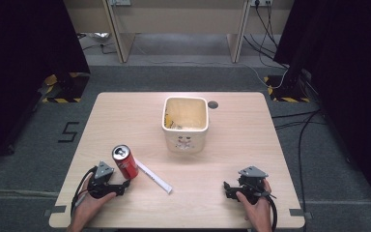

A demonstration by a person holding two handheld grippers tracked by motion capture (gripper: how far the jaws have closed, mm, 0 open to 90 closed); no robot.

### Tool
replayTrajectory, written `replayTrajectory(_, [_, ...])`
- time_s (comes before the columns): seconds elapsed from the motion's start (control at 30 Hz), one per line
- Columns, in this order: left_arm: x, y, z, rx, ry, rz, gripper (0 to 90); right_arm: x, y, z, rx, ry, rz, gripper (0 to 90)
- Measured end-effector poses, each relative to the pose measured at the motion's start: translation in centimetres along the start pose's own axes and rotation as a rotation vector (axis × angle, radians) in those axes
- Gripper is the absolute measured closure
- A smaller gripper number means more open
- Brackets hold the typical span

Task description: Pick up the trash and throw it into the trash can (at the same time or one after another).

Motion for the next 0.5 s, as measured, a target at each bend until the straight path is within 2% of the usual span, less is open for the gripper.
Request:
replayTrajectory(0.37, [0.0,-0.02,-0.02,-0.004,0.001,0.002,15.0,0.02,0.02,0.0,0.0,-0.001,0.007,3.5])
replayTrajectory(0.5, [0.2,-0.03,0.15,-0.017,0.035,0.025,15.2,0.02,0.02,0.0,0.0,-0.002,0.007,3.5])
Point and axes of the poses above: each handheld gripper's, and its own axes: z roughly backward along the jaws, y roughly out of its underside, x roughly to its left, the point moved 7 cm from there along -z, roughly forward along the jaws, and after that the axes turned 1 degree about y, right-handed, at the moved point
